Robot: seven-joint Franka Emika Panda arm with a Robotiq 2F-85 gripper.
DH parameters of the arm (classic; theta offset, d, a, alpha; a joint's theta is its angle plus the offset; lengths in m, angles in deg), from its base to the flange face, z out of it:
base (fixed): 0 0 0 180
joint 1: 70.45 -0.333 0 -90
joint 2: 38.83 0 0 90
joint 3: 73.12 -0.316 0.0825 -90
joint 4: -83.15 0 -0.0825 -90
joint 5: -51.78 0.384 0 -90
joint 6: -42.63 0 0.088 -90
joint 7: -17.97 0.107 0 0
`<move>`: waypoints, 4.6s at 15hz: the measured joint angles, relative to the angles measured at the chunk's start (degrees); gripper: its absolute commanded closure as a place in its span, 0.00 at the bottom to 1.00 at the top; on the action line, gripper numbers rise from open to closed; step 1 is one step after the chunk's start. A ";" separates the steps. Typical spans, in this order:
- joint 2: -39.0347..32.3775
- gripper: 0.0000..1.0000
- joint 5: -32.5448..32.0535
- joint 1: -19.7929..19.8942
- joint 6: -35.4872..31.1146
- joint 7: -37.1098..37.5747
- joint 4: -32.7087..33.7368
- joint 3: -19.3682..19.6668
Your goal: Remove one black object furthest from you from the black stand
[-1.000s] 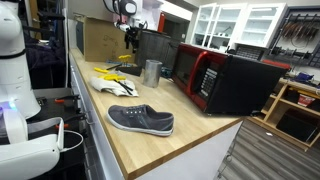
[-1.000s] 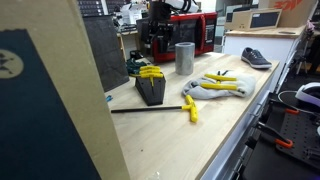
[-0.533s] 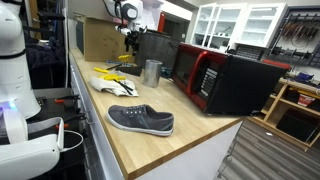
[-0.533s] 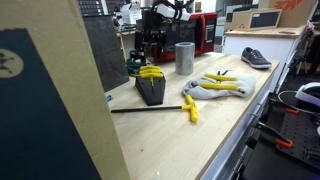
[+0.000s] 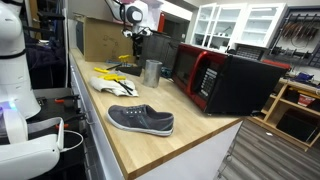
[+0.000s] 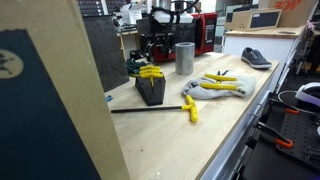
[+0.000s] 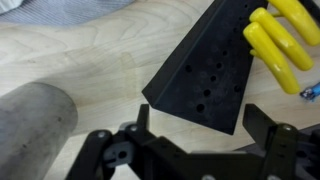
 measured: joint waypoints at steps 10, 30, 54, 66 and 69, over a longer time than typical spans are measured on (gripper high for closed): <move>-3.88 1.00 -6.95 -0.33 -2.86 15.37 -3.44 1.97; -8.99 1.00 -7.79 -4.89 -17.26 28.68 -1.34 4.89; 9.06 0.00 1.58 -1.80 6.93 -15.85 -0.50 -3.94; 5.09 0.00 -3.12 -1.68 8.92 -30.79 0.18 -4.85; 4.37 0.00 -3.14 -1.67 8.92 -31.37 0.20 -5.00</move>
